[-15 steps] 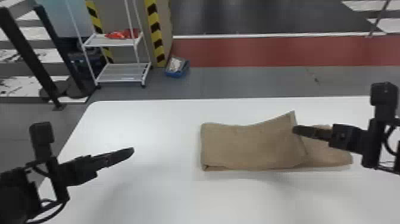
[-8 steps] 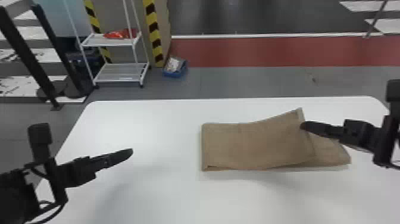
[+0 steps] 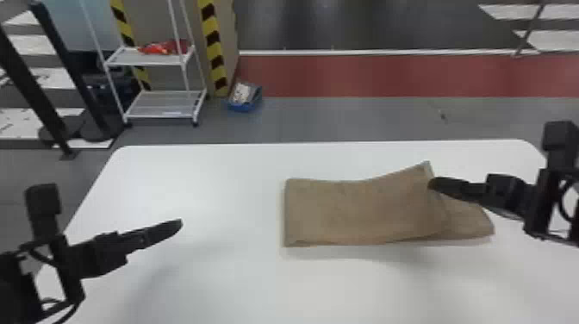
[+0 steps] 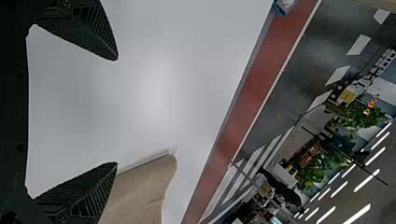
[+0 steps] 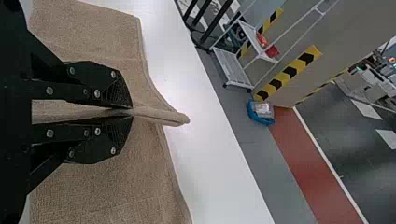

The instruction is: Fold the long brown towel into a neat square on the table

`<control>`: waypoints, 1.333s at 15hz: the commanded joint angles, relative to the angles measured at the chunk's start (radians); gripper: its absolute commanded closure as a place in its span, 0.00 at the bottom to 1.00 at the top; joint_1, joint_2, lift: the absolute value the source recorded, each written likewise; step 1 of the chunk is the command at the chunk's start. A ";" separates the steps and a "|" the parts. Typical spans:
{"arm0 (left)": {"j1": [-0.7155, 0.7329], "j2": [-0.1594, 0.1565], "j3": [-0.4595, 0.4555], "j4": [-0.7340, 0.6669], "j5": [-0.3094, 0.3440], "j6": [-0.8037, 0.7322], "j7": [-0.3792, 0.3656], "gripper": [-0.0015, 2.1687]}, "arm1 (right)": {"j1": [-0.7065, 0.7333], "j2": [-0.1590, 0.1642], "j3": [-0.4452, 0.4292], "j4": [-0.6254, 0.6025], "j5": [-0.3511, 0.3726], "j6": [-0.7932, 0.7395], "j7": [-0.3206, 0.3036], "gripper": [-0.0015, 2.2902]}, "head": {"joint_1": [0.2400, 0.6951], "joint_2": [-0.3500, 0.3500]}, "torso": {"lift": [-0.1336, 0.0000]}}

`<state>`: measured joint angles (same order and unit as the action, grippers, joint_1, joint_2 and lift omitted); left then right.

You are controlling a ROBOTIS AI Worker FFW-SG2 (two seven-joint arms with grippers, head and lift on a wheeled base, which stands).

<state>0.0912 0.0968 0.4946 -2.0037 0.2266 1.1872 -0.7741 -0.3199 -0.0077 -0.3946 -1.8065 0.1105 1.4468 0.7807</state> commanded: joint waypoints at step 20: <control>-0.007 0.003 -0.001 0.029 -0.001 -0.050 0.016 0.04 | -0.056 0.009 -0.178 0.015 -0.088 0.053 0.002 0.43 | 1.00 0.51 | 0.07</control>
<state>0.0843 0.0991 0.4911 -1.9742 0.2255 1.1426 -0.7578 -0.3691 -0.0076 -0.5460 -1.7808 0.0313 1.4743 0.7860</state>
